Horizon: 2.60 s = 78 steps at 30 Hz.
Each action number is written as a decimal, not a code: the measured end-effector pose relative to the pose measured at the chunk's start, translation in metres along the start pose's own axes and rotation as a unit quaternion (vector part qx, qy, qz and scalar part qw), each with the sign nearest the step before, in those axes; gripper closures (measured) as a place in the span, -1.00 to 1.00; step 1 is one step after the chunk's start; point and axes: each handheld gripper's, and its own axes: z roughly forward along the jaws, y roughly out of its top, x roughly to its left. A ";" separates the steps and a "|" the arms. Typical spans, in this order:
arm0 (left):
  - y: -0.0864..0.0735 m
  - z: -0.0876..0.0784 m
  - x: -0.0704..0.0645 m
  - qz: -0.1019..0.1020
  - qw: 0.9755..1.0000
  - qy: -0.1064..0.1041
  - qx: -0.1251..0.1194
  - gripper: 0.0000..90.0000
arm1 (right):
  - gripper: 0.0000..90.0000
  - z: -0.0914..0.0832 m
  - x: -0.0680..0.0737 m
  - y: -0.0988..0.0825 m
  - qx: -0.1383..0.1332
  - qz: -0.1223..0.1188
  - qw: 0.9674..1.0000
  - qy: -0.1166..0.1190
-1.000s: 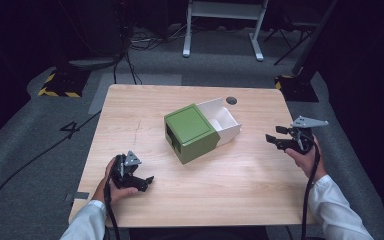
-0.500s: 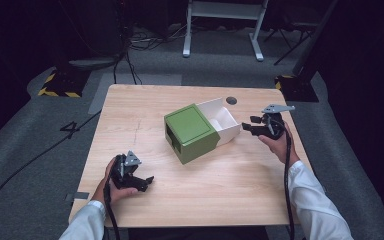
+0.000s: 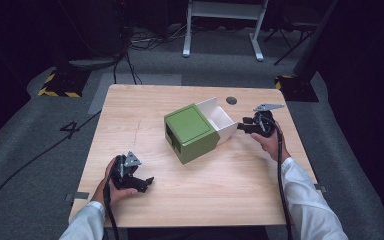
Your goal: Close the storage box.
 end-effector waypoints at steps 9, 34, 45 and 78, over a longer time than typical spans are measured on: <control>0.000 0.000 -0.001 -0.001 1.000 0.001 0.001 -0.99 | 0.26 0.016 0.019 0.006 0.023 -0.027 0.999 0.003; 0.000 0.000 -0.001 0.004 1.000 -0.002 0.001 -0.99 | 0.52 0.041 0.061 0.021 0.033 -0.064 0.995 0.070; 0.000 0.000 -0.001 0.003 1.000 -0.002 0.001 -0.99 | 0.47 0.044 0.081 0.025 0.041 -0.094 0.991 0.081; 0.000 0.000 -0.001 0.004 1.000 -0.002 0.001 -0.99 | -0.24 0.021 0.076 0.033 0.034 -0.124 0.991 0.023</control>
